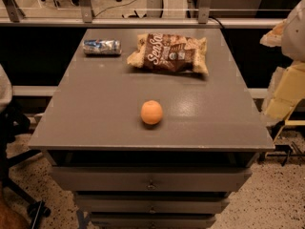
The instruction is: Move brown chip bag near orange
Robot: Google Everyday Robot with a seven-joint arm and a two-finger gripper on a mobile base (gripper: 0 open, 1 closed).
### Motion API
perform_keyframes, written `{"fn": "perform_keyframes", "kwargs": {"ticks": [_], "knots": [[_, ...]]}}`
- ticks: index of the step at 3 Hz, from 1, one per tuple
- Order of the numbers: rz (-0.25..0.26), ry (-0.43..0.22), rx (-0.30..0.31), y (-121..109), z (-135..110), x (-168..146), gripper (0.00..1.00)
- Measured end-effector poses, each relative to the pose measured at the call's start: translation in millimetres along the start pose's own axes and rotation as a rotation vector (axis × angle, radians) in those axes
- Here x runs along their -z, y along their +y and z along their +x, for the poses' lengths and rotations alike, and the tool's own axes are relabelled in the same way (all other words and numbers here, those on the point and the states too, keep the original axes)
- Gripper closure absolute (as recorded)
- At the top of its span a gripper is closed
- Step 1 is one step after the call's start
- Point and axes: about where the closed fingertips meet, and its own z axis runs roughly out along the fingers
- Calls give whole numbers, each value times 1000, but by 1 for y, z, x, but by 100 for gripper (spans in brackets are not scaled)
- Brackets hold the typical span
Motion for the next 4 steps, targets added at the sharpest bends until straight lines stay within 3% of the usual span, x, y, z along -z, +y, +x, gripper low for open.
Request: {"fn": "perform_keyframes", "kwargs": {"ticks": [2,3,4], "knots": [[15,-11,-16,-14,6,-4,0],[50,-70,-46,-54,21,-15,0],[99,-160,-54,-110,25,-35,0]]}}
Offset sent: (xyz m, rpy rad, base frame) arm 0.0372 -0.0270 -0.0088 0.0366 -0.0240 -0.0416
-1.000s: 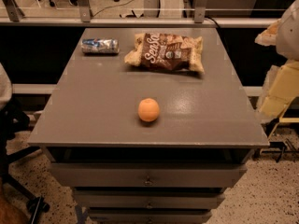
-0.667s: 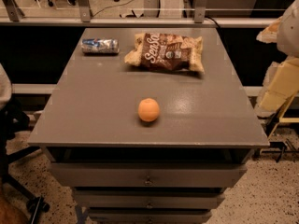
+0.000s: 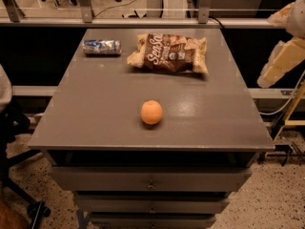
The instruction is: Move brown chip bag near orange
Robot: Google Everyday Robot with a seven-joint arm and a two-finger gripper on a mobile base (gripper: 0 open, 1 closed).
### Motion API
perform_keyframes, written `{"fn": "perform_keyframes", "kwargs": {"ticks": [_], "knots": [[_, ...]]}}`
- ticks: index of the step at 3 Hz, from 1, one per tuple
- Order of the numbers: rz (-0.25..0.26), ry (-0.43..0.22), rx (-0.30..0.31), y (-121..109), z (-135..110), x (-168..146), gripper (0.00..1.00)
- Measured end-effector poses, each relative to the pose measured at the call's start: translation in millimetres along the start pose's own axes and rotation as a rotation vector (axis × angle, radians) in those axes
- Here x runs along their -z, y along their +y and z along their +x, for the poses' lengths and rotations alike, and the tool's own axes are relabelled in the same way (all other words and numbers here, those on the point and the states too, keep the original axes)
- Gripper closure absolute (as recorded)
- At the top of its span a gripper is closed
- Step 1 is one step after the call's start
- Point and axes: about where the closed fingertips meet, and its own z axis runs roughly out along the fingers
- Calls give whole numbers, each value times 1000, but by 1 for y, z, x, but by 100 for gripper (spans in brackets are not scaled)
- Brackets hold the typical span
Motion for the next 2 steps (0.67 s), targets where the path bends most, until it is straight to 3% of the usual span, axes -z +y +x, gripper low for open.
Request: {"fn": "perform_keyframes", "kwargs": {"ticks": [1,2], "knots": [[-3,-6,9,-3,-4,-5,0],[-18,-17,49,-26,-27,-31,0]]}}
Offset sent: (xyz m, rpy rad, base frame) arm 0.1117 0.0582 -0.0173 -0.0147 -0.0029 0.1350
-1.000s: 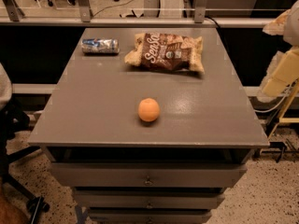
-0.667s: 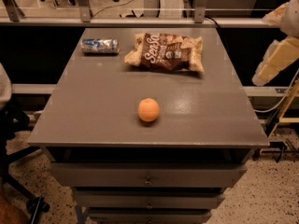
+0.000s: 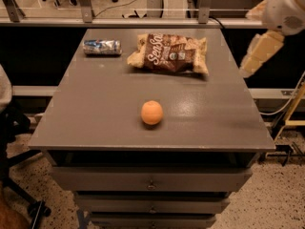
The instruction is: Move brown chip bag near orange
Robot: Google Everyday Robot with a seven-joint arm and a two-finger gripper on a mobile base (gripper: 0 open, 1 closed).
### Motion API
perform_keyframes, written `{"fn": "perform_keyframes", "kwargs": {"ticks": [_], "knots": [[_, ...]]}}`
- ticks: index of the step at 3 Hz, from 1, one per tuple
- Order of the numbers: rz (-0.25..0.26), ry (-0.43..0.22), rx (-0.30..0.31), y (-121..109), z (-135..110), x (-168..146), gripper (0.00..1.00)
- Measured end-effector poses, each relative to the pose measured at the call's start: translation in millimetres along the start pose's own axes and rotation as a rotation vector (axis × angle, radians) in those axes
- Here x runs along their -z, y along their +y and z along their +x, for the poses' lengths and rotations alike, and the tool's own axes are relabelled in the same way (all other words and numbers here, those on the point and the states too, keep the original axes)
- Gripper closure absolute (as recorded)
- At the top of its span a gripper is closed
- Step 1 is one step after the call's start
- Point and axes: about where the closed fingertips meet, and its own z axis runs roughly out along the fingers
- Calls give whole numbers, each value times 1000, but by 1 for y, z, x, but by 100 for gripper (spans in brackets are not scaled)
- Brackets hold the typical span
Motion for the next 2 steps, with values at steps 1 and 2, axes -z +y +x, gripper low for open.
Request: {"fn": "perform_keyframes", "kwargs": {"ticks": [1,2], "knots": [[-13,-8,42,-27,-26,-43,0],[-11,-28,75,-44,-57,-85,0]]}}
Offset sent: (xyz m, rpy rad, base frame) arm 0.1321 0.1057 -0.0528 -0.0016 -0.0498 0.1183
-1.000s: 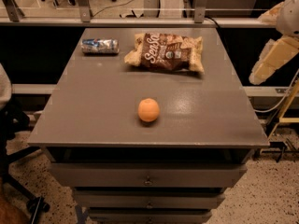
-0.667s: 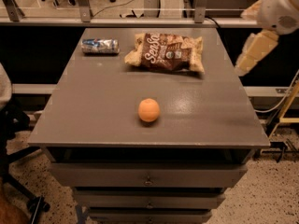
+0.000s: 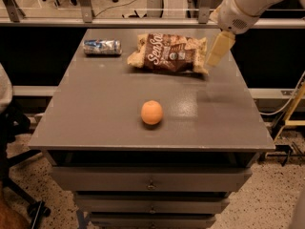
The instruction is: Move brown chip bag near orange
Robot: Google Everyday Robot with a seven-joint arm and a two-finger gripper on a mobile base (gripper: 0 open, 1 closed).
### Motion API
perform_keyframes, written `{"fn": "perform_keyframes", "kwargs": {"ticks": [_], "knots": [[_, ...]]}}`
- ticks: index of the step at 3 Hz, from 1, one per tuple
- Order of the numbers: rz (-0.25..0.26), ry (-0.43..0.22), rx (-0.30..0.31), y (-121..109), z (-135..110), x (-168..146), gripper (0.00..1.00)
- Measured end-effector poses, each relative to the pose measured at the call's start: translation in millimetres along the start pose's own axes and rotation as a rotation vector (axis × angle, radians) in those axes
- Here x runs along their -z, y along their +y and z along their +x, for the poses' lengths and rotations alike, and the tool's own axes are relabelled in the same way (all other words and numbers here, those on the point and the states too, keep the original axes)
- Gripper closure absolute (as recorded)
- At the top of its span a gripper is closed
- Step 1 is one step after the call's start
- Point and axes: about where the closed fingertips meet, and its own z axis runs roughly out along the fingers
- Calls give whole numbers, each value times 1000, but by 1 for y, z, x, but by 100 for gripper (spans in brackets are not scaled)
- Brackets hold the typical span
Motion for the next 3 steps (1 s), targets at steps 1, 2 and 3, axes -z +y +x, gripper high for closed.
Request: {"fn": "perform_keyframes", "kwargs": {"ticks": [1,2,3], "knots": [[-5,-58,29,-12,-33,-34,0],[-5,-111,46,-23,-59,-58,0],[-16,-138,44,-27,-74,-76,0]]}}
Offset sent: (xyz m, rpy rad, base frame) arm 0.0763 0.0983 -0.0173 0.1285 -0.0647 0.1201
